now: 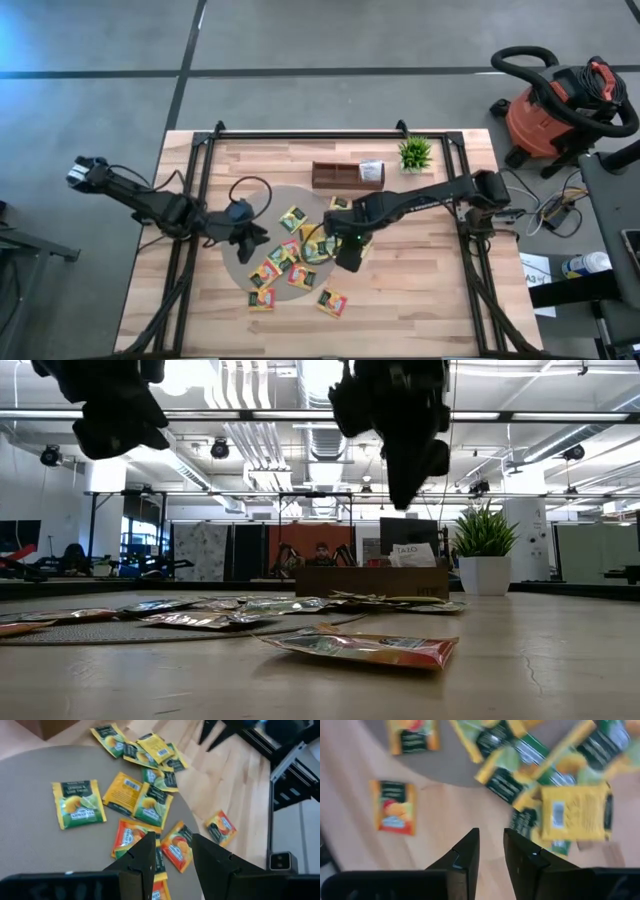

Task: Pick & Place Tea
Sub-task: Put the red tea sachet into the middle compartment of the wooden organizer

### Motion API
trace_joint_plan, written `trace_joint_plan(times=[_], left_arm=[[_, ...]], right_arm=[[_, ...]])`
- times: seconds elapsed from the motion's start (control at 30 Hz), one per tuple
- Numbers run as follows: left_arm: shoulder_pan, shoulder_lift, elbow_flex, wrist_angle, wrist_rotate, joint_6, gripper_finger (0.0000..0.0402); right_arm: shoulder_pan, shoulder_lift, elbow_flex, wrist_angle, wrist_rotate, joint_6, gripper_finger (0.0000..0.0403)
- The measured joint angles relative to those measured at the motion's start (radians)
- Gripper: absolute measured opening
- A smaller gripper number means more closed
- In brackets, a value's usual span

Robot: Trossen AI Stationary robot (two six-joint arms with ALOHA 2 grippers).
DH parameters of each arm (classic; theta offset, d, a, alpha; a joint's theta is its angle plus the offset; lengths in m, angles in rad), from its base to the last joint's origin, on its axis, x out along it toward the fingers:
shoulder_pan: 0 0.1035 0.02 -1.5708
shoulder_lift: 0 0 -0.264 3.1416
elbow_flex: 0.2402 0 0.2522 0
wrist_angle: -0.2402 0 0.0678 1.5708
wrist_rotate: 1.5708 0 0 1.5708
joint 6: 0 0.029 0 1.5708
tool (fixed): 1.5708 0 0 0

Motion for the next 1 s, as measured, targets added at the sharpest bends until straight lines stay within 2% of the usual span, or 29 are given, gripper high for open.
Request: trace_joint_plan(times=[0.13,0.3,0.5,0.6,0.67,0.77,0.9,1.0], left_arm=[[-0.008,0.000,0.000,0.000,0.000,0.002,0.0121],[-0.008,0.000,0.000,-0.001,-0.001,0.021,0.0121],[-0.007,0.000,0.000,-0.018,-0.008,0.026,0.0121],[-0.006,0.001,-0.005,-0.075,-0.074,0.025,0.0121],[-0.004,0.001,-0.022,-0.095,-0.115,0.018,0.0121],[0.001,0.002,-0.056,-0.092,-0.119,-0.005,0.0121],[0.000,0.004,-0.097,-0.080,-0.106,-0.068,0.0121],[0.000,0.005,-0.132,-0.057,-0.057,-0.076,0.0121]], right_arm=[[0.037,0.000,-0.028,-0.007,0.066,0.082,0.0097],[0.077,-0.001,-0.081,-0.012,0.059,0.202,0.0103],[0.080,-0.001,-0.092,0.019,-0.065,0.229,0.0105],[0.063,-0.001,-0.093,0.071,-0.098,0.246,0.0105],[0.051,0.001,-0.108,0.152,-0.177,0.248,0.0105],[0.049,0.011,-0.145,0.262,-0.288,0.265,0.0105],[0.064,0.018,-0.209,0.355,-0.312,0.347,0.0105],[0.083,0.021,-0.234,0.429,-0.307,0.393,0.0105]])
